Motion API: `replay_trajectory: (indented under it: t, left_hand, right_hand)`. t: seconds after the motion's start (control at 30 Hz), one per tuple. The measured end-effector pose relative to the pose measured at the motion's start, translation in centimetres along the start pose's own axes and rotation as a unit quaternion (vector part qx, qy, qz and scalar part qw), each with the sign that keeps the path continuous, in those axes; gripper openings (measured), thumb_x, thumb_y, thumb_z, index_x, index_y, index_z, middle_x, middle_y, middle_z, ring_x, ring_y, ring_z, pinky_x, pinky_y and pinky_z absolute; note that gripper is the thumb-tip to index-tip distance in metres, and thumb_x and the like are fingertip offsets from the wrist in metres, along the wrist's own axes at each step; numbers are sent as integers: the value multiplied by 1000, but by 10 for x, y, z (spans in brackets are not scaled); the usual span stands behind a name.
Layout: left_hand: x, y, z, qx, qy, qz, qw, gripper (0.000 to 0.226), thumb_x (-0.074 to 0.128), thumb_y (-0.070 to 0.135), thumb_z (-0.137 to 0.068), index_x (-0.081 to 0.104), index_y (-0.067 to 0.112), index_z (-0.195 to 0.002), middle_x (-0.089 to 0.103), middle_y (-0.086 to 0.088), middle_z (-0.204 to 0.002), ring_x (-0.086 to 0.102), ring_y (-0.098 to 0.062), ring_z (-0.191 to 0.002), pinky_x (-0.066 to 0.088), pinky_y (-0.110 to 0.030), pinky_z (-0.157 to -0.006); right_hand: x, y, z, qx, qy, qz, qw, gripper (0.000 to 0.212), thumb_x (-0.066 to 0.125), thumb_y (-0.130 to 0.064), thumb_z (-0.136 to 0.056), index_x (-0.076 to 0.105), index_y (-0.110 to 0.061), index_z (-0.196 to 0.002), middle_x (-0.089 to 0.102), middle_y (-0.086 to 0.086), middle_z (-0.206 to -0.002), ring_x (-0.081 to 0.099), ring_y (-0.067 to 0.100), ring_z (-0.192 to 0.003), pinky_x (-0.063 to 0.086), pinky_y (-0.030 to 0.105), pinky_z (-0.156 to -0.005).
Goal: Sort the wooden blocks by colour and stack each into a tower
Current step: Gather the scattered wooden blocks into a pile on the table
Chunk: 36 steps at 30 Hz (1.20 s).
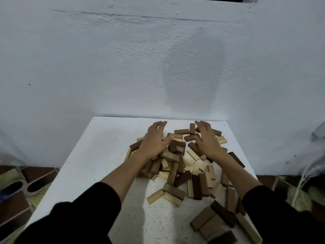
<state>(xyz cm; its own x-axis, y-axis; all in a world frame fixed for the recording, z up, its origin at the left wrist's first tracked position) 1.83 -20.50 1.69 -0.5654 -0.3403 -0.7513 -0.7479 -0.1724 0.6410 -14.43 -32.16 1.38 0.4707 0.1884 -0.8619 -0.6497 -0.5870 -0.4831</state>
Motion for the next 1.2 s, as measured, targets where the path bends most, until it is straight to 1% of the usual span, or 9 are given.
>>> replay_trajectory:
  t: [0.17,0.3,0.4,0.5,0.6,0.77,0.9,1.03,1.2]
  left_hand:
    - [28,19,-53,-3,-73,-36,997,68,59,30,-91,25,16,-148,25,-10,-151,24,-29,-138,30,-42,-111]
    - [53,22,-91,4,-129,-61,990,71,67,29,-86,30,17,-146,29,-9,-148,29,-30,-135,33,-44,-108]
    - [72,22,-109,29,-193,-78,978,77,72,32,-81,33,20,-145,31,-5,-146,31,-29,-132,35,-42,-106]
    - [91,23,-126,59,-231,-148,960,76,76,35,-76,37,23,-141,33,-3,-144,34,-29,-126,39,-44,-100]
    - [104,28,-136,90,-235,-205,946,64,75,34,-77,43,22,-132,34,0,-141,37,-30,-121,38,-42,-91]
    - [117,35,-143,109,-227,-229,940,61,68,30,-83,41,22,-137,36,-3,-137,38,-31,-117,39,-43,-91]
    - [117,30,-145,117,-216,-195,950,52,68,26,-83,47,16,-129,38,-6,-135,39,-32,-113,44,-44,-91]
    - [115,24,-144,119,-200,-172,957,39,66,22,-84,54,14,-120,36,-6,-137,39,-33,-114,43,-43,-92]
    - [118,21,-145,112,-205,-180,955,38,65,23,-84,57,14,-119,31,-11,-138,36,-35,-116,39,-45,-99]
  right_hand:
    - [-12,57,-38,60,-67,94,991,60,42,4,-88,35,-22,-142,20,6,-152,31,38,-126,36,46,-101]
    - [-7,88,-71,46,-107,135,984,59,44,5,-90,37,-24,-141,21,6,-152,33,37,-125,38,46,-99]
    - [-1,98,-87,26,-137,174,975,59,42,4,-92,33,-25,-143,14,3,-155,31,36,-125,40,45,-96]
    - [6,105,-101,13,-165,182,969,67,39,8,-89,30,-29,-144,9,0,-157,29,34,-127,38,45,-99]
    - [14,104,-108,7,-211,188,959,72,39,9,-87,27,-33,-145,7,-3,-157,28,34,-128,35,46,-102]
    - [18,102,-114,-6,-240,243,940,64,37,2,-91,30,-35,-143,14,-1,-153,28,31,-128,36,45,-94]
    - [21,110,-119,-19,-231,221,947,58,36,6,-91,38,-27,-139,23,6,-147,31,33,-122,38,44,-97]
    - [21,119,-122,-18,-210,186,960,51,43,9,-85,49,-18,-129,37,10,-129,39,32,-111,40,39,-92]
    - [18,125,-124,-12,-183,138,973,46,49,9,-80,55,-12,-120,43,12,-117,47,30,-103,41,35,-83]
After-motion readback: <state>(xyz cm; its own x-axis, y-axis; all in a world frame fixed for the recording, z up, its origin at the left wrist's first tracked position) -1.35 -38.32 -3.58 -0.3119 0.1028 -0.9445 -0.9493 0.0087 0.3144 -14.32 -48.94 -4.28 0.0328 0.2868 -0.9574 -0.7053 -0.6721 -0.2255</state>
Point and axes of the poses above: each hand's wrist, its own z-axis away from the middle knuckle, its own x-axis out of the palm, y = z × x, the point moved 4 cm from there along -z, towards the middle knuckle
